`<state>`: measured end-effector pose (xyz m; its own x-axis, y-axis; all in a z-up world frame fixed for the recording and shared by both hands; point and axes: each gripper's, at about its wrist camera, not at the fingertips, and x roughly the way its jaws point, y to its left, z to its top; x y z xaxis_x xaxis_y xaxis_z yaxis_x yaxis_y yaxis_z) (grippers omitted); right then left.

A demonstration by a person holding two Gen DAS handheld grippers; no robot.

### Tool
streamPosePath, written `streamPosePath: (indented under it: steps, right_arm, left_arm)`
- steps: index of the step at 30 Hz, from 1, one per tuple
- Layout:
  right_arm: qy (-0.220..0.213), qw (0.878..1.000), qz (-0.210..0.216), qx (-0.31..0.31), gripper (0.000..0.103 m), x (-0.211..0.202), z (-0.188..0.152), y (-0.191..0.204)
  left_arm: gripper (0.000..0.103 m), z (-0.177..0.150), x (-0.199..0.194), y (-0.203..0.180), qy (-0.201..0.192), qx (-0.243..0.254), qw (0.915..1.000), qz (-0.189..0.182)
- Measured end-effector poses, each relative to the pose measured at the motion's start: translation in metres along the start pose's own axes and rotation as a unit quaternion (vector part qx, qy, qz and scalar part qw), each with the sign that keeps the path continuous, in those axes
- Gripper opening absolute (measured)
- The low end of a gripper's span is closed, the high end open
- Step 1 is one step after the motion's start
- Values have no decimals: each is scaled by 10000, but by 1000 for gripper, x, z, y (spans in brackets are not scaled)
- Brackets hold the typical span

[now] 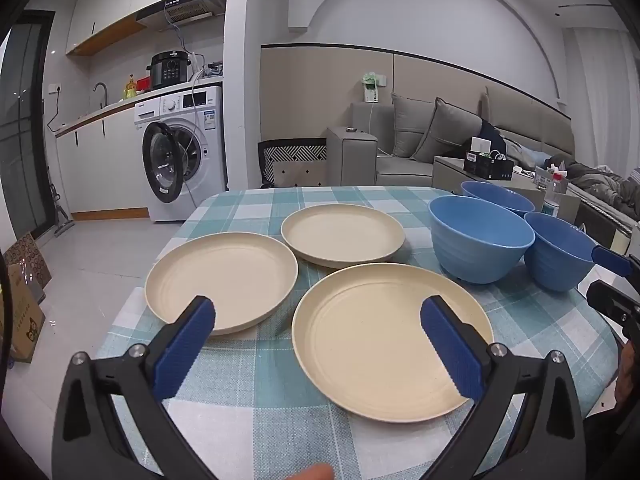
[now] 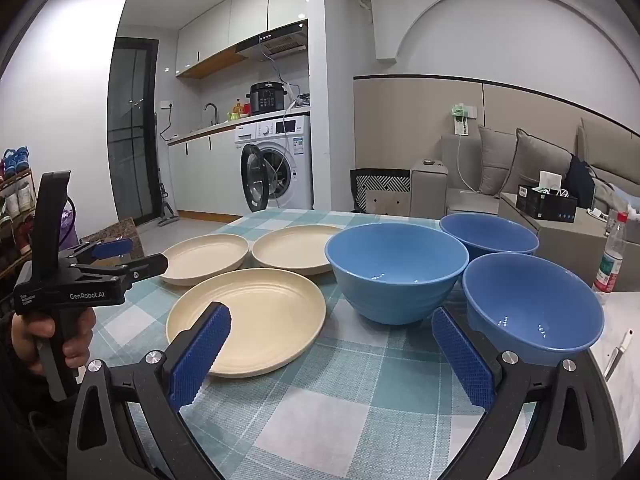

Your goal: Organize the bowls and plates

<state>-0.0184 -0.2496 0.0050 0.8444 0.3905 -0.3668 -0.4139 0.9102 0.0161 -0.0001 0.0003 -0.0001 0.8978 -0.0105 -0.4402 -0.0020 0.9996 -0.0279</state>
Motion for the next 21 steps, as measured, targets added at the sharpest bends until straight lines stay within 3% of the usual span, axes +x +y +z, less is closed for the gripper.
streamPosePath:
  steps: [21]
  right_arm:
    - [27, 10000, 10, 34, 103, 0, 0, 0]
  left_arm:
    - [103, 0, -1, 0, -1, 6, 10000, 10]
